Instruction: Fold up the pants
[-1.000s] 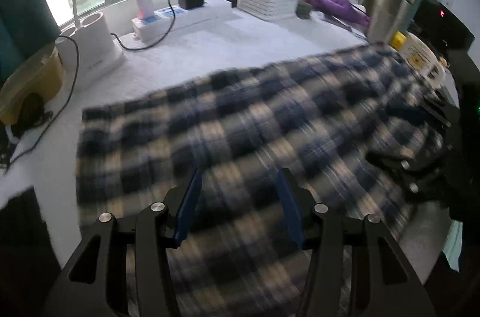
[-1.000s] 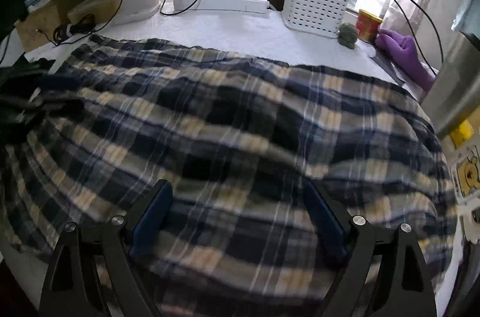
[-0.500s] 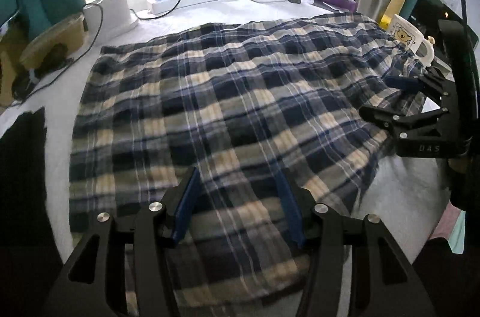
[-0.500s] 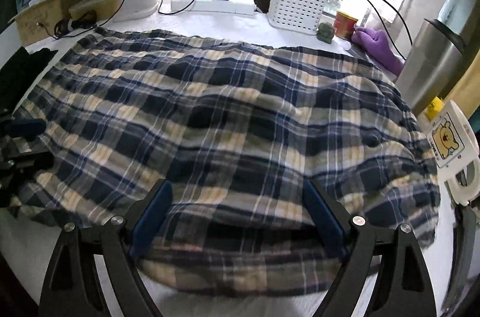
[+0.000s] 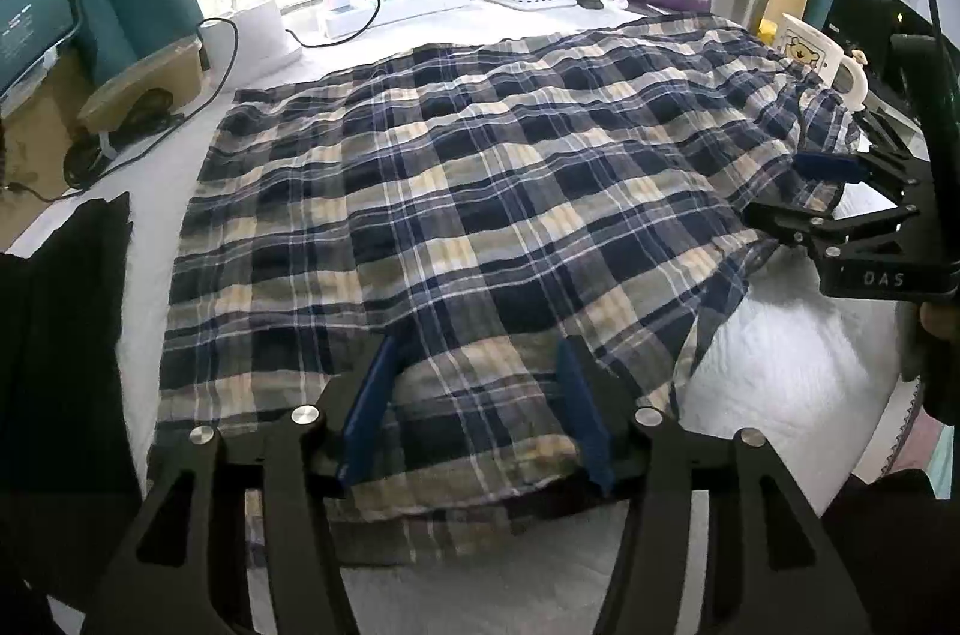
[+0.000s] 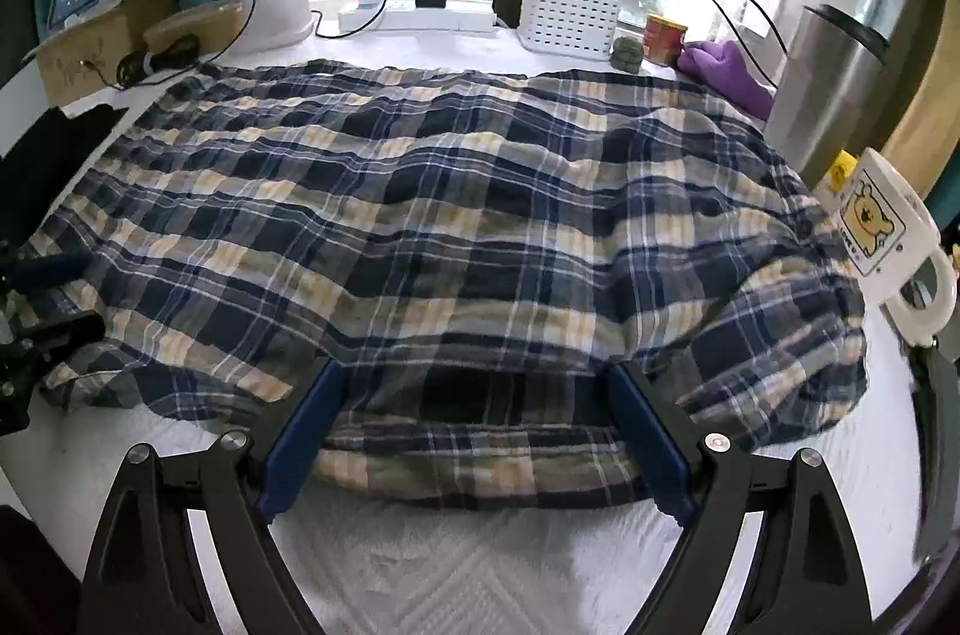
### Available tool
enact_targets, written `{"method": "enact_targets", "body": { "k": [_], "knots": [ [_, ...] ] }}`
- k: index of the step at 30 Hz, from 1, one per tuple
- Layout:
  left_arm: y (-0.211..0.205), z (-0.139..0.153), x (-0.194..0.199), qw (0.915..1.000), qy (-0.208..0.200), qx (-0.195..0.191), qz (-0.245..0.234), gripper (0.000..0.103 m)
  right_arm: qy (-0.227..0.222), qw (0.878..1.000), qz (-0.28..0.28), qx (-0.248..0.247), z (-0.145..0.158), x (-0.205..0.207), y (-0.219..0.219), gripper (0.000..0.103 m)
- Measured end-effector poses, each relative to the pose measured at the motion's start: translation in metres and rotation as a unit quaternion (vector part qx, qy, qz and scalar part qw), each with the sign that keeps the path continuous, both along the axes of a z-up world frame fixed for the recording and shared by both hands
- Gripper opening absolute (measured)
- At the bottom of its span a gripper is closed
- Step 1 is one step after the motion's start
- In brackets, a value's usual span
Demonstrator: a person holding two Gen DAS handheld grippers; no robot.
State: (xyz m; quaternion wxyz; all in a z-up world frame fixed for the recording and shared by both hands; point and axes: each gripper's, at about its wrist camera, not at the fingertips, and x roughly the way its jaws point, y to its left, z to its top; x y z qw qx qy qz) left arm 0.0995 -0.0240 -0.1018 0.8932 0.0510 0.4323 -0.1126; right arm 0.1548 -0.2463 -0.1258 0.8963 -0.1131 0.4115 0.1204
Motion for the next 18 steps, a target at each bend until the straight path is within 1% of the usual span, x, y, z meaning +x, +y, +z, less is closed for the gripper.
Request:
{"method": "enact_targets", "body": {
  "k": [5, 7, 9, 11, 13, 15, 18],
  "knots": [
    [0.002, 0.000, -0.006, 1.0000, -0.003, -0.002, -0.001, 0.057, -0.003, 1.000, -0.005, 0.011, -0.001, -0.007, -0.005, 0.090],
    [0.007, 0.002, -0.007, 0.9999, 0.006, -0.016, -0.001, 0.057, -0.003, 1.000, -0.006, 0.013, -0.001, -0.010, -0.006, 0.090],
    [0.016, 0.006, -0.008, 0.9991, 0.020, -0.039, 0.000, 0.057, -0.002, 1.000, -0.007, 0.012, -0.001, -0.013, -0.008, 0.090],
    [0.026, 0.013, -0.008, 0.9988, 0.016, -0.046, 0.011, 0.057, 0.000, 1.000, -0.009, 0.012, 0.000, -0.015, -0.009, 0.090],
    [0.040, 0.021, -0.009, 0.9991, 0.001, -0.032, 0.029, 0.057, 0.000, 1.000, -0.009, 0.012, 0.000, -0.017, -0.010, 0.090],
    [0.054, 0.022, -0.007, 0.9985, -0.006, -0.020, 0.050, 0.057, 0.000, 1.000, -0.010, 0.013, 0.001, -0.018, -0.011, 0.090],
    [0.077, 0.013, 0.003, 0.9958, 0.003, -0.005, 0.091, 0.057, 0.001, 1.000, -0.010, 0.013, 0.000, -0.018, -0.011, 0.090]
  ]
}}
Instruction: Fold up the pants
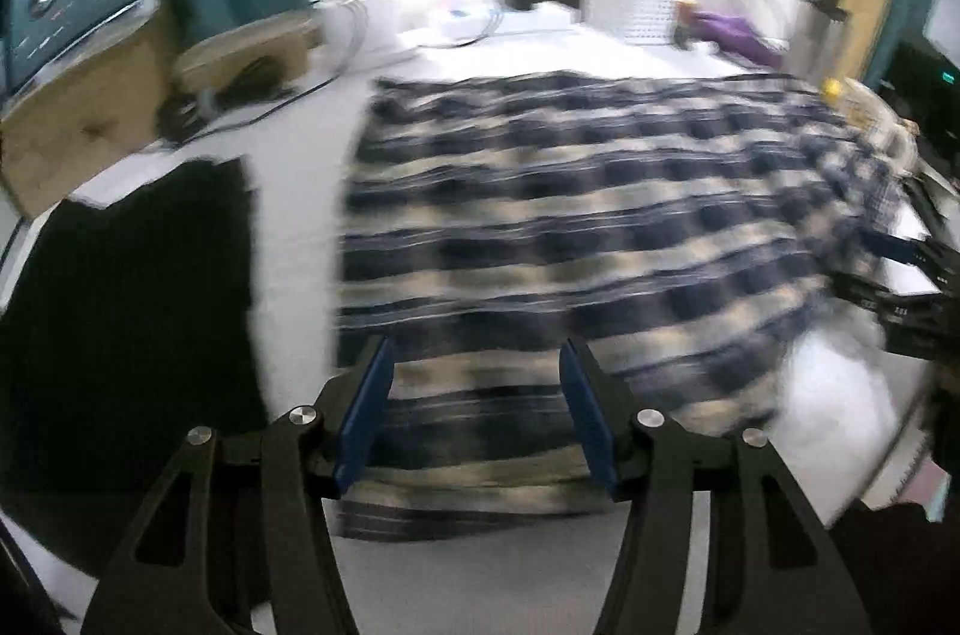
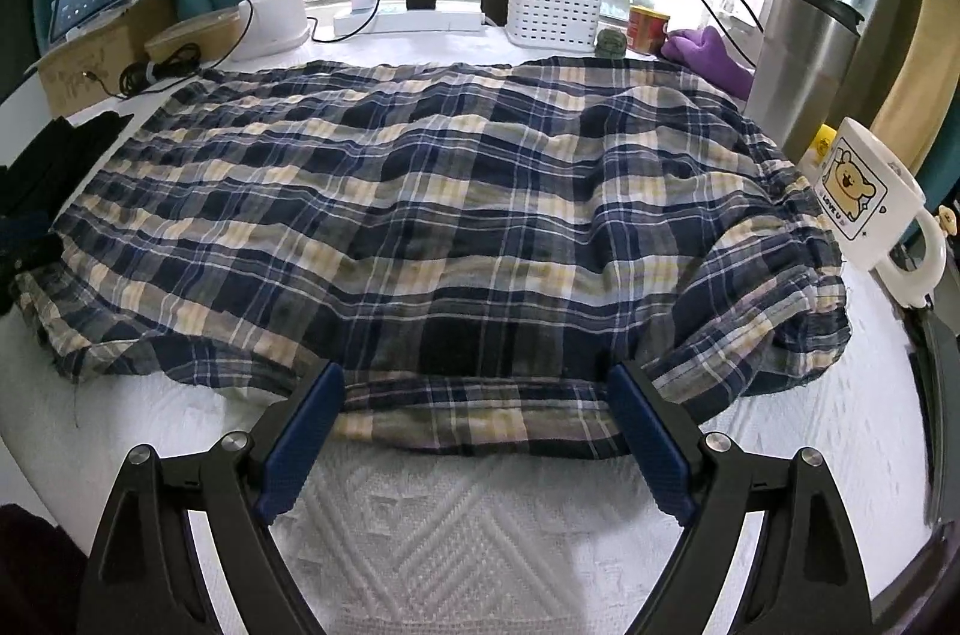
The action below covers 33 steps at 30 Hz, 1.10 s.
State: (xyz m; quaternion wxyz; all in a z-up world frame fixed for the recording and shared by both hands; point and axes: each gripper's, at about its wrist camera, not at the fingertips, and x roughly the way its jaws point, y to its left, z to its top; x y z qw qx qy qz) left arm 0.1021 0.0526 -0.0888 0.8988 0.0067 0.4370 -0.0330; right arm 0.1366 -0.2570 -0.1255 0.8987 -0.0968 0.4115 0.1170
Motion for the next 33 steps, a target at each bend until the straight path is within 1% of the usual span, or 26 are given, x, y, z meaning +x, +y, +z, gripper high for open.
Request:
{"method": "enact_targets", "body": {
  "k": [2, 4, 6, 8, 10, 11, 12, 13, 14, 15, 17, 23, 25, 27, 29, 31, 32, 33],
  "knots": [
    [0.012, -0.007, 0.004, 0.9997, 0.009, 0.005, 0.020, 0.057, 0.000, 1.000, 0.001, -0.001, 0.000, -0.001, 0.000, 0.090],
    [0.020, -0.015, 0.008, 0.9988, 0.016, 0.019, 0.042, 0.058, 0.000, 1.000, 0.000, 0.000, 0.000, 0.001, 0.000, 0.090],
    [0.025, -0.017, 0.007, 0.9986, 0.019, 0.004, 0.049, 0.060, -0.001, 1.000, -0.001, 0.001, 0.000, 0.000, 0.000, 0.091],
    [0.025, -0.017, 0.007, 0.9987, 0.021, -0.002, 0.047, 0.060, -0.001, 1.000, -0.001, 0.001, 0.000, 0.001, 0.000, 0.091],
    [0.022, -0.017, 0.005, 0.9993, 0.017, -0.013, 0.031, 0.060, -0.001, 1.000, 0.000, 0.001, -0.001, 0.001, 0.000, 0.091],
    [0.019, -0.017, 0.004, 0.9995, 0.016, -0.014, 0.023, 0.058, -0.001, 1.000, 0.000, 0.002, 0.000, 0.001, -0.001, 0.091],
    [0.014, -0.018, 0.003, 0.9998, 0.011, -0.007, 0.014, 0.044, -0.001, 1.000, 0.000, 0.002, 0.000, 0.001, -0.001, 0.091],
    [0.011, -0.017, 0.001, 1.0000, 0.005, -0.004, 0.005, 0.035, 0.000, 1.000, 0.001, 0.002, 0.000, 0.001, -0.001, 0.091],
    [0.009, -0.016, -0.001, 1.0000, 0.003, -0.004, 0.000, 0.019, 0.000, 1.000, 0.000, 0.002, 0.000, 0.001, -0.001, 0.091],
    [0.009, -0.015, -0.002, 1.0000, 0.004, -0.006, 0.000, 0.008, 0.000, 1.000, 0.001, 0.002, 0.000, 0.000, -0.001, 0.091],
    [0.011, -0.014, -0.003, 0.9999, 0.007, -0.013, 0.001, 0.005, 0.000, 1.000, 0.003, 0.003, 0.000, 0.000, -0.001, 0.091],
    [0.018, -0.015, -0.012, 0.9996, 0.007, -0.029, 0.005, 0.004, 0.001, 1.000, 0.002, 0.003, -0.002, -0.007, -0.004, 0.092],
    [0.021, -0.014, -0.009, 0.9989, 0.014, -0.043, 0.010, 0.004, 0.003, 1.000, -0.001, 0.005, -0.003, -0.011, -0.005, 0.092],
    [0.025, -0.012, -0.006, 0.9982, 0.020, -0.055, 0.012, 0.008, 0.005, 1.000, -0.003, 0.010, -0.003, -0.011, -0.008, 0.092],
    [0.031, -0.007, -0.005, 0.9974, 0.025, -0.066, 0.017, 0.009, 0.010, 1.000, -0.007, 0.019, -0.001, -0.012, -0.011, 0.093],
    [0.035, 0.004, -0.005, 0.9984, 0.012, -0.050, 0.024, 0.010, 0.013, 0.999, -0.009, 0.037, 0.002, -0.015, -0.017, 0.093],
    [0.037, 0.008, -0.005, 0.9988, 0.006, -0.041, 0.028, 0.016, 0.013, 0.998, -0.013, 0.052, 0.005, -0.016, -0.022, 0.093],
    [0.039, 0.013, -0.004, 0.9989, -0.002, -0.032, 0.033, 0.026, 0.013, 0.997, -0.019, 0.068, 0.008, -0.017, -0.027, 0.094]
  ]
}}
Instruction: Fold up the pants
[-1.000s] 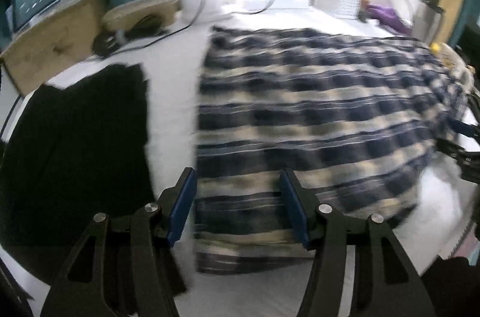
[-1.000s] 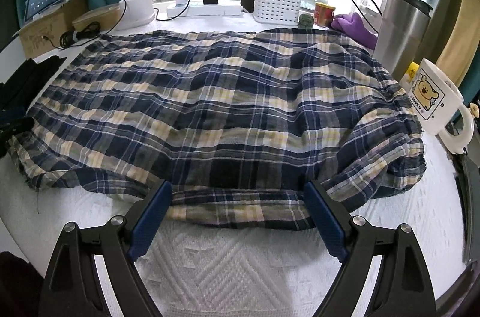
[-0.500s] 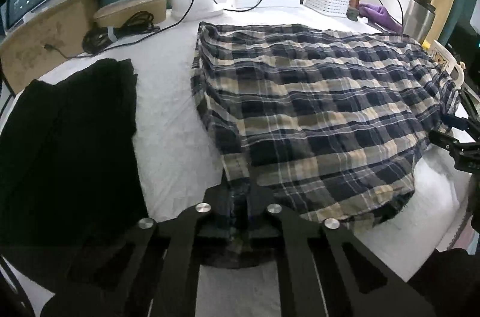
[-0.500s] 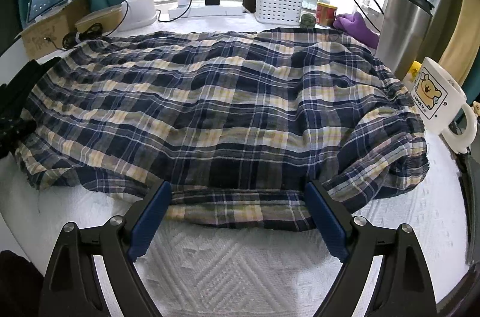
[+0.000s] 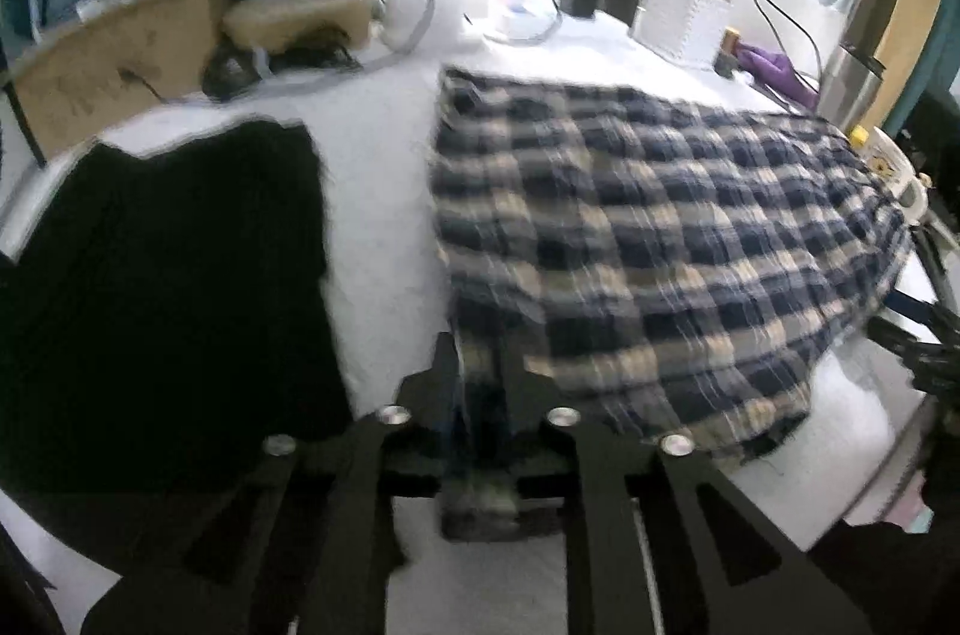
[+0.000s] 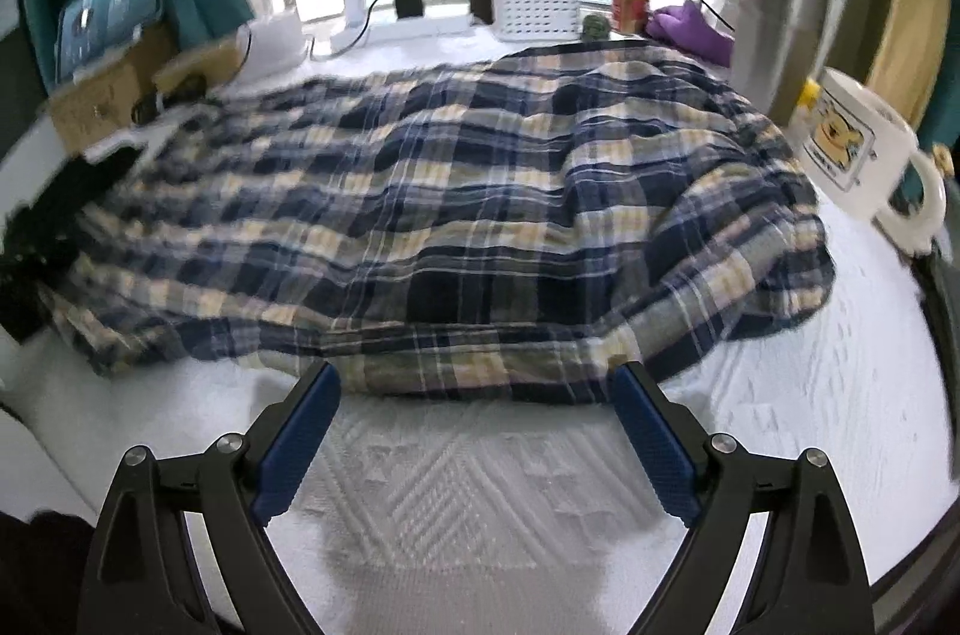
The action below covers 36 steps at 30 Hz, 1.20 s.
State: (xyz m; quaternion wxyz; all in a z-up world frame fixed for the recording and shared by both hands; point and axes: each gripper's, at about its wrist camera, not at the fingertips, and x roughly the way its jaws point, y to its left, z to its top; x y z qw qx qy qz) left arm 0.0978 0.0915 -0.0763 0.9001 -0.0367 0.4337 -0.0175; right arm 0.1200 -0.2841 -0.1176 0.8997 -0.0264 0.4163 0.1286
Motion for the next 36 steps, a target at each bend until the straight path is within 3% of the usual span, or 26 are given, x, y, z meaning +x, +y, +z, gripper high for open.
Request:
{"method": "enact_targets", "body": {
  "k": [2, 3, 7, 15, 22, 36],
  "knots": [
    [0.006, 0.008, 0.003, 0.9998, -0.014, 0.001, 0.012, 0.040, -0.001, 1.000, -0.012, 0.022, 0.005, 0.000, -0.011, 0.098],
    [0.009, 0.009, 0.005, 0.9997, -0.018, 0.000, 0.017, 0.041, -0.003, 0.999, -0.019, 0.032, 0.008, -0.001, -0.016, 0.098],
    [0.013, 0.010, 0.018, 0.9993, -0.017, -0.007, 0.034, 0.041, -0.014, 0.998, -0.046, 0.048, 0.016, 0.002, -0.034, 0.100],
    [0.009, 0.004, 0.046, 0.9989, 0.003, -0.016, 0.043, 0.042, 0.020, 0.991, -0.078, 0.111, 0.000, 0.022, -0.063, 0.100],
    [0.005, -0.003, 0.065, 0.9985, 0.019, -0.018, 0.049, 0.042, 0.017, 0.989, -0.070, 0.127, 0.001, 0.050, -0.061, 0.103],
    [0.006, -0.011, 0.081, 0.9969, 0.043, -0.018, 0.064, 0.042, 0.033, 0.977, -0.057, 0.204, 0.002, 0.102, -0.065, 0.103]
  ]
}}
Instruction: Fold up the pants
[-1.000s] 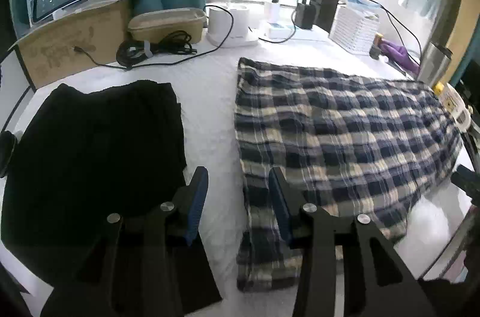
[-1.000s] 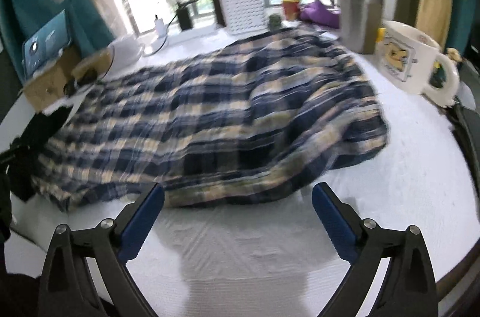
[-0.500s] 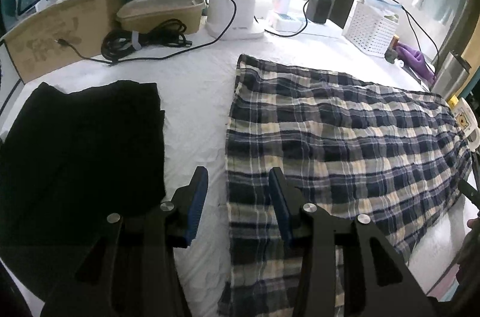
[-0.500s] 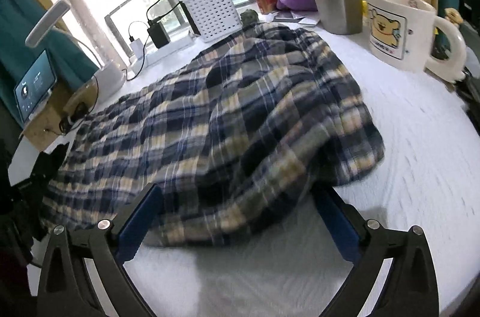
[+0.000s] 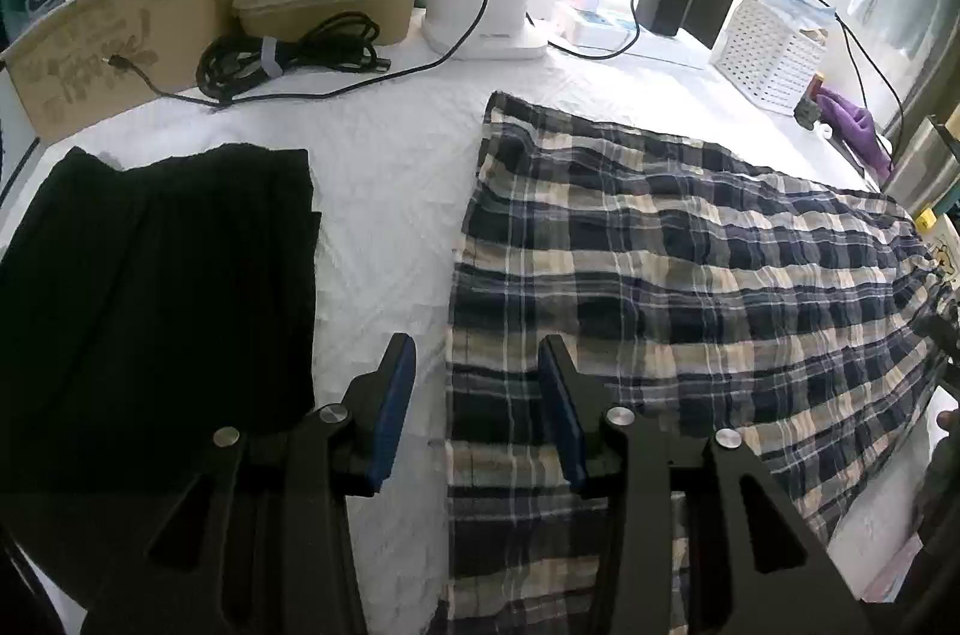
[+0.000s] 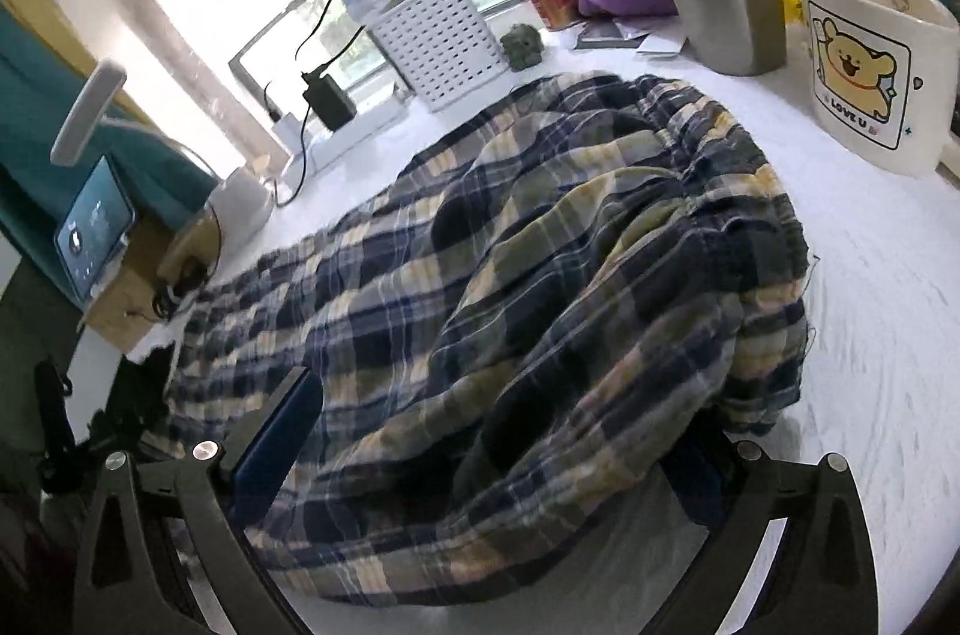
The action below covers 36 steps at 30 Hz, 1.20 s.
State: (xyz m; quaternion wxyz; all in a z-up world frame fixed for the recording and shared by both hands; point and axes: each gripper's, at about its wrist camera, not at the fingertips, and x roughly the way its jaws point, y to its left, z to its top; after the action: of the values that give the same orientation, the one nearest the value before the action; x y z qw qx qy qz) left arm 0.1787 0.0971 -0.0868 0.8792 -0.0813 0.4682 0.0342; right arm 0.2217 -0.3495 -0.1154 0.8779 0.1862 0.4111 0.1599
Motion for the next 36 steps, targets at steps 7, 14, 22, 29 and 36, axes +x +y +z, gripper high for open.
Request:
{"method": "enact_targets", "body": {
  "k": [7, 14, 22, 29, 36],
  "knots": [
    [0.003, 0.005, 0.008, 1.0000, -0.004, 0.007, 0.001, 0.042, 0.006, 1.000, -0.012, 0.008, 0.001, 0.002, -0.014, 0.092],
    [0.004, 0.003, 0.011, 1.0000, -0.007, -0.001, -0.006, 0.042, 0.014, 1.000, -0.022, -0.006, 0.001, -0.005, -0.019, 0.083],
    [0.016, -0.005, 0.010, 0.9998, -0.008, -0.018, -0.002, 0.042, 0.025, 0.998, -0.050, -0.016, 0.002, -0.023, -0.024, 0.084],
    [0.032, -0.004, 0.016, 0.9992, -0.025, -0.031, -0.007, 0.042, 0.028, 0.995, -0.099, 0.009, 0.003, -0.028, -0.033, 0.084],
    [0.039, -0.001, 0.022, 0.9985, -0.031, -0.038, -0.025, 0.042, 0.037, 0.989, -0.142, 0.003, 0.004, -0.031, -0.034, 0.084]
  ]
}}
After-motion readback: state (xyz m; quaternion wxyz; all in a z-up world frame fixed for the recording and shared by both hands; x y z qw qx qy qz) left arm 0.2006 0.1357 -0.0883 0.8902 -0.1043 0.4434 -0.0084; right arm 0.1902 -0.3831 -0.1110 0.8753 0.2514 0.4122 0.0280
